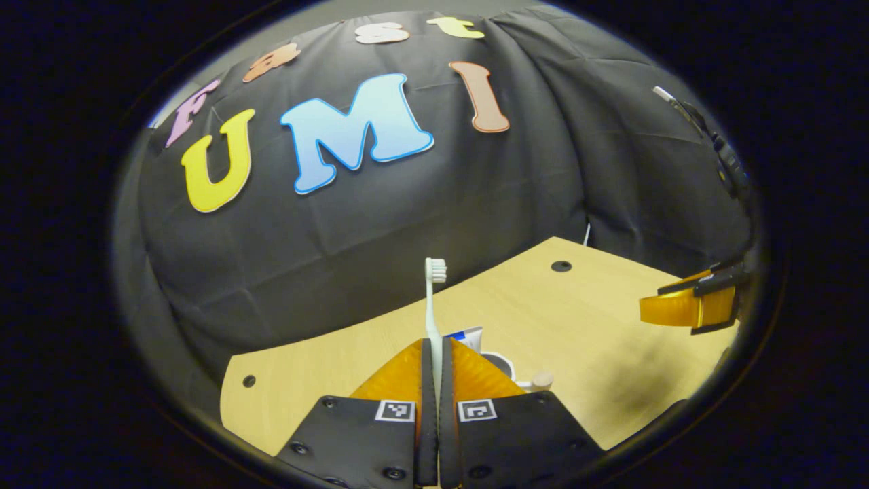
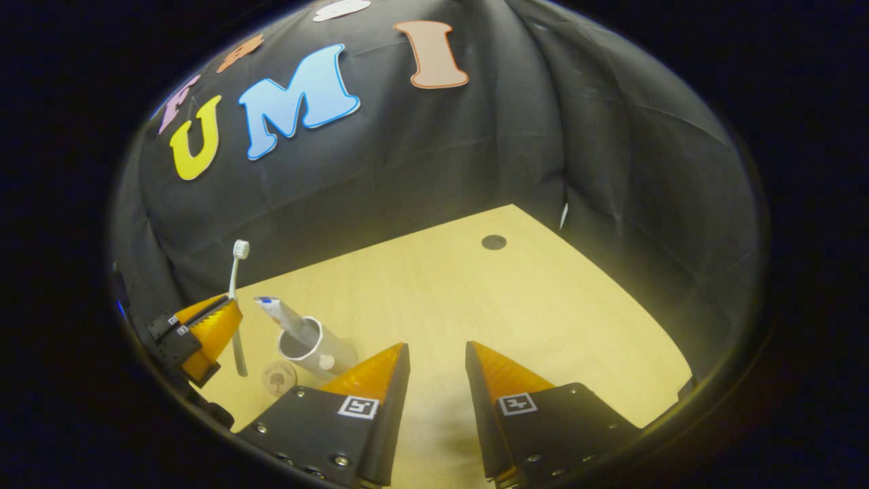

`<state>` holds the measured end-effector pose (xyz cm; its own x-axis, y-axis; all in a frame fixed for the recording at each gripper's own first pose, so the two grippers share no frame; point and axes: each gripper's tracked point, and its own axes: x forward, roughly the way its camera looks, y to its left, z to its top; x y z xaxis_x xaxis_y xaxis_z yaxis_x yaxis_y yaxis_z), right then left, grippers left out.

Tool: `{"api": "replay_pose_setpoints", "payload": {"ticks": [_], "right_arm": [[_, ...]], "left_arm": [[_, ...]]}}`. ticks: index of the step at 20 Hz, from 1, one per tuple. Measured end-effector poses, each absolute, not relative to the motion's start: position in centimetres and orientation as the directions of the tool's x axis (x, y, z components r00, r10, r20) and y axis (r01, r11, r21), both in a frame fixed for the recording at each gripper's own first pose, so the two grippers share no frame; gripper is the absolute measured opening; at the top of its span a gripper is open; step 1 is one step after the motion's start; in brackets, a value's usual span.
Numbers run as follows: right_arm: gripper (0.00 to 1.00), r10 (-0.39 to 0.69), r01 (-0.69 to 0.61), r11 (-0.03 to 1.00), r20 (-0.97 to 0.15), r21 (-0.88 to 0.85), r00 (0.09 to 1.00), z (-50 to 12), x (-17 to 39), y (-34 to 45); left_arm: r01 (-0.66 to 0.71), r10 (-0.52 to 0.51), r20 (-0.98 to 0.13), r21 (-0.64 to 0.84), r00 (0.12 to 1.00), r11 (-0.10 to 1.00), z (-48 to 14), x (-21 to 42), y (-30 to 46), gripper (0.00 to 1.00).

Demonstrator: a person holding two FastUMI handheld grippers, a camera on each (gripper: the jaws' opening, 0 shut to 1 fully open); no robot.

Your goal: Put the toothbrush and toothpaste on the desktop into the cup, then pick up the cup and place it on the coaster on the desktop.

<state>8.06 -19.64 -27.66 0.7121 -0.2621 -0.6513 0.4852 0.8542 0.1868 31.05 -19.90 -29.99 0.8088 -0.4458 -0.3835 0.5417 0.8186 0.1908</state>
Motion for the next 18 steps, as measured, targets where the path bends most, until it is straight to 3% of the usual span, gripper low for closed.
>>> {"api": "replay_pose_setpoints", "payload": {"ticks": [6, 8, 9, 14, 15, 18], "right_arm": [[0.46, -0.27, 0.503, 0.848, -0.681, 0.166, 0.68, -28.7, 6.4, -20.2], [0.49, -0.272, 0.508, 0.847, -0.691, 0.158, 0.67, -29.2, 5.9, -20.2], [0.46, -0.273, 0.508, 0.848, -0.695, 0.153, 0.665, -29.4, 5.5, -20.2], [0.49, -0.274, 0.505, 0.854, -0.717, 0.124, 0.641, -30.3, 4.1, -20.3], [0.46, -0.273, 0.505, 0.854, -0.719, 0.125, 0.639, -30.3, 4.0, -20.1], [0.46, -0.266, 0.501, 0.856, -0.721, 0.128, 0.64, -30.4, 3.8, -19.6]], "left_arm": [[0.552, -0.503, -0.251, 0.195, 0.827, 0.811, -28.3, 33.1, -22.5, 0.09], [0.537, -0.501, -0.214, 0.168, 0.839, 0.827, -28.3, 33.7, -23.1, 0.09], [0.525, -0.495, -0.196, 0.156, 0.847, 0.837, -28.5, 34.0, -23.2, 0.08], [0.488, -0.474, -0.123, 0.146, 0.872, 0.861, -29.0, 34.5, -23.8, 0.09], [0.484, -0.471, -0.12, 0.145, 0.874, 0.863, -29.2, 34.3, -23.7, 0.09], [0.479, -0.466, -0.12, 0.118, 0.876, 0.87, -29.5, 34.0, -23.5, 0.19]]}}
